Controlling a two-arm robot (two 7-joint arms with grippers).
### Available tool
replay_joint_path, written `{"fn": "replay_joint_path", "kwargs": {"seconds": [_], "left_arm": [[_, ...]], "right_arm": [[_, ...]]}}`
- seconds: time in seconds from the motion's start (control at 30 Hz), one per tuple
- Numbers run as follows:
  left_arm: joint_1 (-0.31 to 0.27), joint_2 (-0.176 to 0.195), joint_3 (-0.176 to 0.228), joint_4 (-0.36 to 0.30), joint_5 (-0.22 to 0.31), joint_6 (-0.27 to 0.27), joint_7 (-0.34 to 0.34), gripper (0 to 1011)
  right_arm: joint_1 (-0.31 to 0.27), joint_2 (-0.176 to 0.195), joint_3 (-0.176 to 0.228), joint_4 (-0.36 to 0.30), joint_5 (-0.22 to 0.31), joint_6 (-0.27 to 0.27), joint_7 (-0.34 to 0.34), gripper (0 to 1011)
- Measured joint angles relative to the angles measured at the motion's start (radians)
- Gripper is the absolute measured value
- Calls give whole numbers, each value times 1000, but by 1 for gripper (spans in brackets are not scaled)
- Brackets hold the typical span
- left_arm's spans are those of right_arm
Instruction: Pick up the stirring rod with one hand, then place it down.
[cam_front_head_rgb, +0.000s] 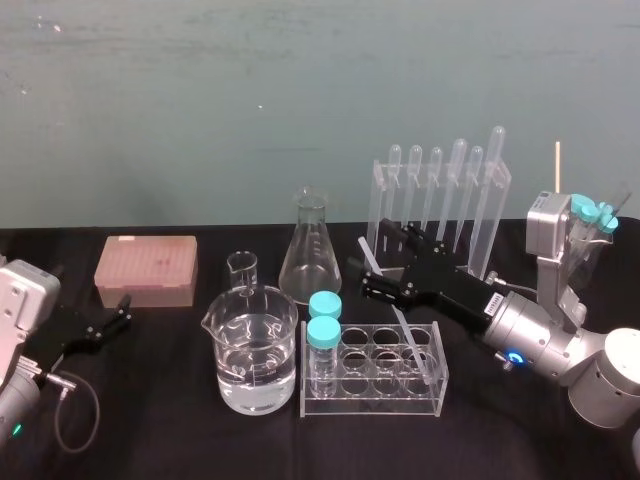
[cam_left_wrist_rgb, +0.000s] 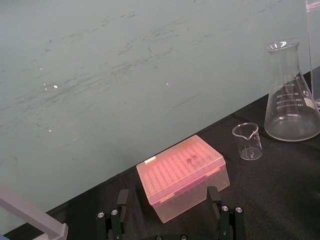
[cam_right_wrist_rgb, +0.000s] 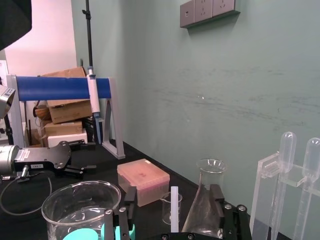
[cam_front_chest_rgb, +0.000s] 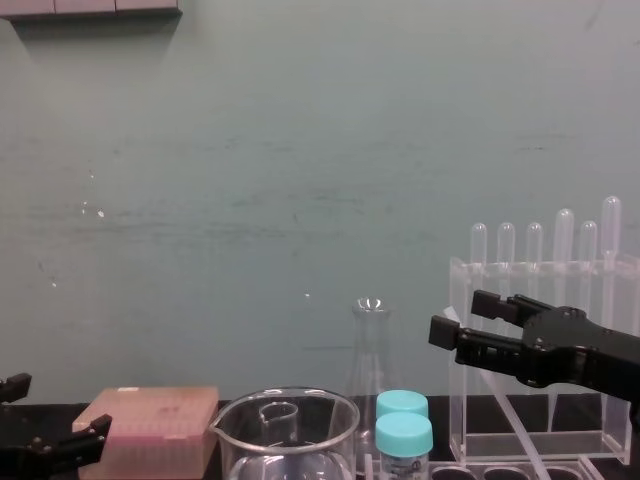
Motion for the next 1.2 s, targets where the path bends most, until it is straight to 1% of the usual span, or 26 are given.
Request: {"fn": "replay_joint_path", "kwargs": {"seconds": [0.03, 0.07, 0.17, 0.23, 0.33, 0.4, 0.43, 0.53, 0.57, 0.7, 0.73, 0.77, 0.8, 0.9, 0.93, 0.97, 1.0, 1.1, 1.2], "left_arm": [[0, 0, 0, 0, 0, 0, 0, 1000], [0, 0, 0, 0, 0, 0, 0, 1000], [0, 0, 0, 0, 0, 0, 0, 1000], [0, 0, 0, 0, 0, 0, 0, 1000], [0, 0, 0, 0, 0, 0, 0, 1000], [0, 0, 0, 0, 0, 0, 0, 1000], [0, 0, 0, 0, 0, 0, 0, 1000], [0, 0, 0, 0, 0, 0, 0, 1000], [0, 0, 0, 0, 0, 0, 0, 1000], [0, 0, 0, 0, 0, 0, 0, 1000], [0, 0, 0, 0, 0, 0, 0, 1000], [0, 0, 0, 0, 0, 0, 0, 1000], [0, 0, 0, 0, 0, 0, 0, 1000], [0, 0, 0, 0, 0, 0, 0, 1000], [0, 0, 0, 0, 0, 0, 0, 1000], [0, 0, 0, 0, 0, 0, 0, 1000], [0, 0, 0, 0, 0, 0, 0, 1000], [0, 0, 0, 0, 0, 0, 0, 1000], [0, 0, 0, 0, 0, 0, 0, 1000]], "right_arm": [[0, 0, 1, -1, 1, -2, 0, 911], [-1, 0, 3, -3, 3, -5, 0, 964], [-8, -1, 17, -25, 20, -20, 0, 1003], [-14, -3, 27, -41, 30, -30, -2, 1003], [-25, -4, 49, -76, 38, -47, -29, 1003], [-34, -4, 68, -98, 31, -54, -69, 1003], [-42, -3, 83, -113, 20, -54, -106, 1003], [-55, 1, 105, -132, -6, -47, -168, 1003], [-65, 6, 120, -144, -25, -37, -209, 1003], [-99, 26, 154, -172, -69, -3, -294, 1003], [-119, 36, 164, -185, -84, 16, -320, 1003], [-119, 36, 164, -185, -84, 16, -320, 1003], [-137, 45, 173, -197, -96, 37, -343, 1003], [-169, 56, 185, -216, -110, 73, -372, 1003], [-188, 61, 189, -228, -117, 104, -390, 1003], [-197, 62, 191, -234, -120, 123, -400, 1003], [-211, 63, 195, -242, -125, 159, -420, 1003], [-225, 59, 202, -252, -129, 200, -442, 1003], [-224, 59, 202, -252, -129, 196, -441, 1003]]}}
